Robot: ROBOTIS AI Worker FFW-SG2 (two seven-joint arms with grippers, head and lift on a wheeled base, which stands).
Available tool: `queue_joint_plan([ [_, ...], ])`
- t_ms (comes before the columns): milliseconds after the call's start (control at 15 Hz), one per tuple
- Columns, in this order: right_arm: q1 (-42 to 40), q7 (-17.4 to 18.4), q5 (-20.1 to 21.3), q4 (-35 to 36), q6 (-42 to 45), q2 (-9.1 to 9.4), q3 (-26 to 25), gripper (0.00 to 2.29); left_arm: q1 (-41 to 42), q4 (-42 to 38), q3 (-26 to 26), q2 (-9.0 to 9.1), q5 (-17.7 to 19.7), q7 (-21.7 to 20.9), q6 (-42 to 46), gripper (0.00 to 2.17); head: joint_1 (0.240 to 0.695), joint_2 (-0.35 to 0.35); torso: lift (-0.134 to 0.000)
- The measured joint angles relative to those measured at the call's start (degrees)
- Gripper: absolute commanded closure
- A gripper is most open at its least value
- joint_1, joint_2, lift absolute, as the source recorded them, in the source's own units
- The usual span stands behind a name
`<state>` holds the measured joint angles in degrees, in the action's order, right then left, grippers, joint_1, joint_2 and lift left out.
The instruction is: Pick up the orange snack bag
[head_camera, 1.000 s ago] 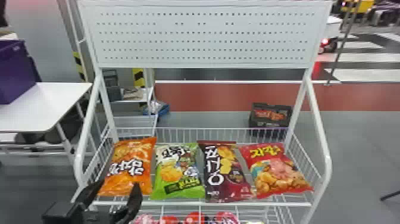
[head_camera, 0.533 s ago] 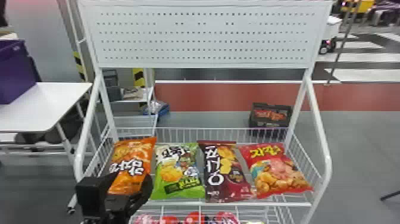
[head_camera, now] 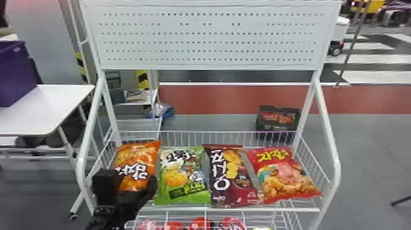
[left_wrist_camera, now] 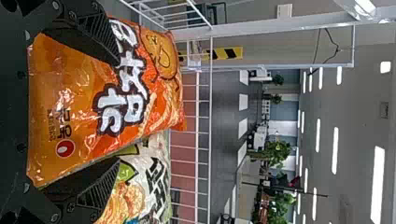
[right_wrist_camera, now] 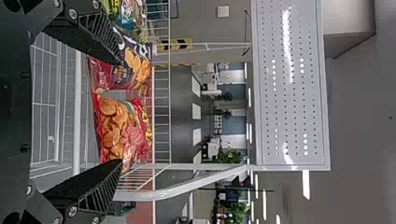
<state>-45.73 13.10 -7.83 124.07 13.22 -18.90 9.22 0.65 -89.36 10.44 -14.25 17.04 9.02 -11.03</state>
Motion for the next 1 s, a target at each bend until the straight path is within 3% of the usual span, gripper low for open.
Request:
queue_joint_plan([
  [200,-0.1,0.0,0.0,0.0,0.0,0.00,-0.1,0.15,-2.2,3.6,-0.2,0.34,0.2,0.4,0.0,0.30,0.499,0.000,0.000],
  [400,0.0,0.0,0.0,-0.1,0.0,0.02,-0.2,0.15,-2.4,4.3,-0.5,0.36,0.7,0.5,0.0,1.02,0.499,0.000,0.000],
  [533,0.0,0.0,0.0,-0.1,0.0,0.08,-0.2,0.15,-1.8,4.1,-0.8,0.13,1.0,1.6,0.0,1.33,0.499,0.000,0.000],
  [1000,-0.3,0.0,0.0,0.4,0.2,-0.25,-0.2,0.15,1.2,-0.1,-0.8,-0.09,1.5,2.8,0.1,1.33,0.499,0.000,0.000],
])
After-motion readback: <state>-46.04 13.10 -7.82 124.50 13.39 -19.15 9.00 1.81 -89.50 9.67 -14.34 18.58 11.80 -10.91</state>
